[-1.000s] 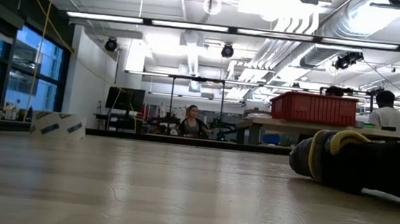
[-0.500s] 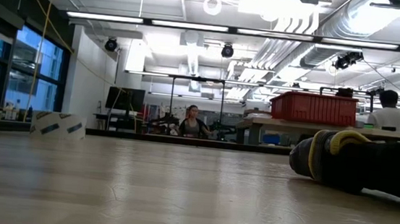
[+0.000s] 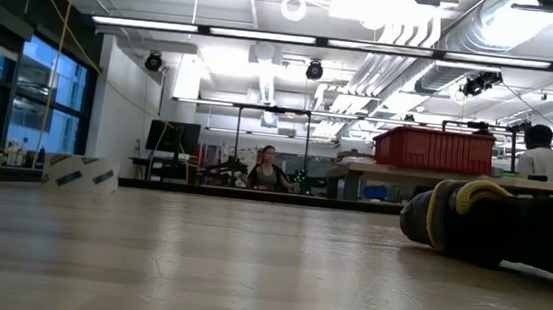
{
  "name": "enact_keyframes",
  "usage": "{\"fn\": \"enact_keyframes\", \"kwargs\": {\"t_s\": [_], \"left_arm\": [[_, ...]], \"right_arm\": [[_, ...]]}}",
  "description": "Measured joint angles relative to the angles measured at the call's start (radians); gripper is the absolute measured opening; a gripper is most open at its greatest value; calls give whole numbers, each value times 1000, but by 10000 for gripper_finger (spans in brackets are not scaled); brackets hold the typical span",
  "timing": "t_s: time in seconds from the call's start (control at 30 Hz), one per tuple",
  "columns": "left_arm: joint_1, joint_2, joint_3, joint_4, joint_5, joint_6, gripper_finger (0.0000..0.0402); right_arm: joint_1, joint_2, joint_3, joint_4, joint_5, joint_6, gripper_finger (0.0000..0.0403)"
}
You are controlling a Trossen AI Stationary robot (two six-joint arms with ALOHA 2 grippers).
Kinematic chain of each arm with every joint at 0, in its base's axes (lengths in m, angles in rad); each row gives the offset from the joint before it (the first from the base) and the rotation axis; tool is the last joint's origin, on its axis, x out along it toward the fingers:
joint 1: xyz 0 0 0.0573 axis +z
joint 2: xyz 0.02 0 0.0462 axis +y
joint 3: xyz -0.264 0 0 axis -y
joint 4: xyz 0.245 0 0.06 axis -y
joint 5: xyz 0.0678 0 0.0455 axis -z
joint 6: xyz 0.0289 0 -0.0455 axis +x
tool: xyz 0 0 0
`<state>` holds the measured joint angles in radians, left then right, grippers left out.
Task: Coil cords
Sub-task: Coil the green wire on the spool
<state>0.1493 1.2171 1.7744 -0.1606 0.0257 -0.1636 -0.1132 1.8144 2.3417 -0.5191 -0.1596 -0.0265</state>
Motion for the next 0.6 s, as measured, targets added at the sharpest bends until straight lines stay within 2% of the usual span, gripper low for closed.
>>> {"fn": "enact_keyframes", "kwargs": {"t_s": [0.23,0.47,0.6], "left_arm": [[0,-2,0,10,13,-18,1],[0,-2,0,49,21,-20,1],[0,-5,0,55,17,-18,1]], "right_arm": [[-12,14,0,82,-3,4,177],[-11,13,0,59,-20,19,177],[-11,-3,0,-30,-41,4,177]]}}
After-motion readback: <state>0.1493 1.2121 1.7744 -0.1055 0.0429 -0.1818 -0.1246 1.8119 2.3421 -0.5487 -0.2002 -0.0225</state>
